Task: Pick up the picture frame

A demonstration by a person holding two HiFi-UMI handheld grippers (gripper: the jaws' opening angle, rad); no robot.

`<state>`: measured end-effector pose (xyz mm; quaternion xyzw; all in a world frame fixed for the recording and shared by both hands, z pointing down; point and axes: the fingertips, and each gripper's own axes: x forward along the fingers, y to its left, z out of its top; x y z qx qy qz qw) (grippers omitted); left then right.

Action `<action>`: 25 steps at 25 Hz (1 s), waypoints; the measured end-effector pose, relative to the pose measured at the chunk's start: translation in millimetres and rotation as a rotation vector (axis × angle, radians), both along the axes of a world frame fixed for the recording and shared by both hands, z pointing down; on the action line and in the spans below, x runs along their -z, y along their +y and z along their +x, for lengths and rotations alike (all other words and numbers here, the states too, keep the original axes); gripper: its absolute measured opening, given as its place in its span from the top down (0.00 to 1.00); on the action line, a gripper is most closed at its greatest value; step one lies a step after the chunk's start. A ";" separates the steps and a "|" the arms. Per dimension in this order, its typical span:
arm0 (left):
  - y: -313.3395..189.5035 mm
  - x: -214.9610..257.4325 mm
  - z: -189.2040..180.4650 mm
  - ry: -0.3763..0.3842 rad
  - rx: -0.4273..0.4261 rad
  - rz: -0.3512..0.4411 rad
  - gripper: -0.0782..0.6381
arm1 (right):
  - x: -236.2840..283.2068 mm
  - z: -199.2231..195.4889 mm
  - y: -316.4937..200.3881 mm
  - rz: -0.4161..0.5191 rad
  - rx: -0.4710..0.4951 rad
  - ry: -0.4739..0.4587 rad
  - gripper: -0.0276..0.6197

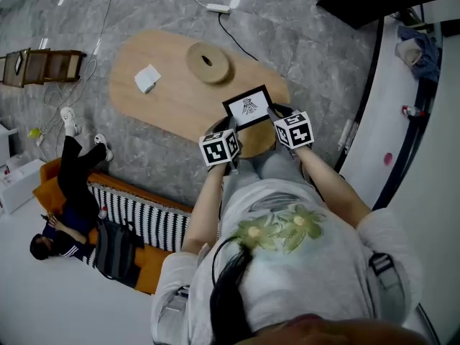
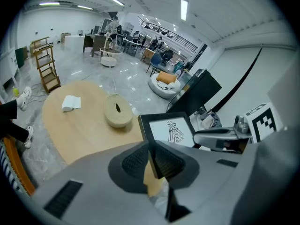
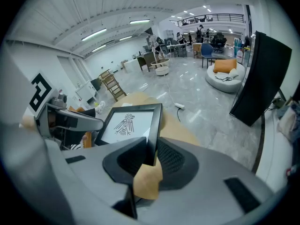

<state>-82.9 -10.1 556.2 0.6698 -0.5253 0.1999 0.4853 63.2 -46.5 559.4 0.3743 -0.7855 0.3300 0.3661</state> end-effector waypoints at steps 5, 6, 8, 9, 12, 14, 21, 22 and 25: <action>-3.2 23.8 -2.2 0.021 0.011 0.044 0.81 | 26.0 -1.2 -2.7 -0.001 -0.037 -0.022 0.83; -4.6 28.8 -2.6 0.022 0.012 0.054 0.81 | 31.5 -1.6 -3.7 0.008 -0.037 -0.027 0.83; -6.8 38.5 -2.9 0.022 0.009 0.075 0.81 | 40.9 -1.4 -4.9 0.026 -0.036 -0.036 0.83; -7.4 43.3 -2.9 0.022 0.006 0.085 0.81 | 44.7 -1.4 -4.9 0.032 -0.037 -0.042 0.83; -9.4 56.6 -3.6 0.022 0.003 0.113 0.82 | 54.7 -1.8 -6.1 0.048 -0.038 -0.049 0.83; -9.8 63.7 -3.6 0.022 0.002 0.127 0.82 | 61.5 -1.9 -6.9 0.063 -0.035 -0.047 0.83; -5.9 84.3 -5.6 0.029 0.021 0.168 0.82 | 87.0 -4.5 -6.4 0.107 -0.024 -0.068 0.83; -5.2 86.8 -6.0 0.031 0.025 0.173 0.82 | 89.7 -4.9 -5.9 0.112 -0.021 -0.072 0.83; -2.7 93.1 -7.7 0.033 0.030 0.186 0.82 | 96.2 -6.7 -4.0 0.125 -0.018 -0.081 0.83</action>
